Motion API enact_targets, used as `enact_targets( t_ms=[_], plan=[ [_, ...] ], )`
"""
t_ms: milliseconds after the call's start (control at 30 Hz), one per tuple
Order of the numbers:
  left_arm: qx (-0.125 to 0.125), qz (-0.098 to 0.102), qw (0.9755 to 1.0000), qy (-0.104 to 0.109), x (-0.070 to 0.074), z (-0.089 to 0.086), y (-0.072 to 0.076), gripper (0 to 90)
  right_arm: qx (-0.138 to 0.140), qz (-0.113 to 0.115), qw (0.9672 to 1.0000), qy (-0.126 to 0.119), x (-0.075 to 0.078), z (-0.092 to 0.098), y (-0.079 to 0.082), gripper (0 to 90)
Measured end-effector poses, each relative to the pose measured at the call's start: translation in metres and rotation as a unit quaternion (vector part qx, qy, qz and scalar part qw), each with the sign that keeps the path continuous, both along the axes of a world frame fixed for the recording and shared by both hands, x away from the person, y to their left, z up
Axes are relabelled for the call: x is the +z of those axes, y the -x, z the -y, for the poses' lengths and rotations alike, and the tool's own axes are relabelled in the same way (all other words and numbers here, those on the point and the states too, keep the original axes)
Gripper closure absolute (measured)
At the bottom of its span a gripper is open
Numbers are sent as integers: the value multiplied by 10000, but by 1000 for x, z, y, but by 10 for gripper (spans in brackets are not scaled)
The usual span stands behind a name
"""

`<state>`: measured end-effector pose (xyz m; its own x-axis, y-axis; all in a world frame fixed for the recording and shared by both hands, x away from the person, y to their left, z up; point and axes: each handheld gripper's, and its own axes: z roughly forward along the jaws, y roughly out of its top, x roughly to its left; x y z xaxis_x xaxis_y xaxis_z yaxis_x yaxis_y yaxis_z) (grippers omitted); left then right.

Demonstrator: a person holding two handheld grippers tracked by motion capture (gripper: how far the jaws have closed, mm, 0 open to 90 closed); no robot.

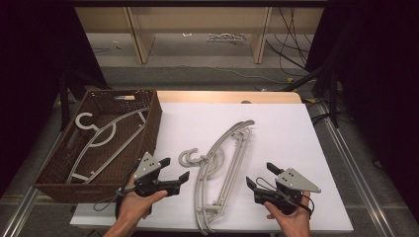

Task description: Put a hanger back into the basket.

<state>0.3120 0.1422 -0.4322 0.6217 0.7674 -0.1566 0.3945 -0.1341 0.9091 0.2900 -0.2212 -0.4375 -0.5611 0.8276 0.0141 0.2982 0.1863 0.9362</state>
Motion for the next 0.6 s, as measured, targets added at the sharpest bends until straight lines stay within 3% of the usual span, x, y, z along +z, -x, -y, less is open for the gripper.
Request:
enact_targets(
  t_ms=[100, 367, 400, 433, 467, 500, 567, 600],
  plan=[
    [-67, 40, 10000, -37, -4, 1, 2, 179, 9, -5, 10000, 0, 0, -1, 0, 192],
    [-75, -224, 9997, -46, -10, 4, 2, 164, 17, 0, 10000, 23, 0, -2, -1, 193],
    [-50, -330, 9994, -10, -10, 7, 1, 164, 67, 5, 10000, -50, 0, -2, -2, 193],
    [-74, -402, 9992, -40, -10, 8, 0, 164, 32, -48, 10000, 75, 1, -1, -1, 193],
    [-123, -441, 9989, -26, -11, 11, -1, 166, 65, -13, 10000, -33, 0, -2, -2, 193],
    [-185, -480, 9986, -76, -11, 13, -1, 183, 70, 130, 9999, 21, -1, -1, -4, 192],
    [-190, -415, 9989, -142, -10, 18, -1, 214, 75, 139, 9999, 26, -1, -1, -4, 193],
    [-195, -410, 9988, -207, -9, 21, -1, 212, 32, 7, 10000, 21, 0, -1, -2, 193]
  ],
)
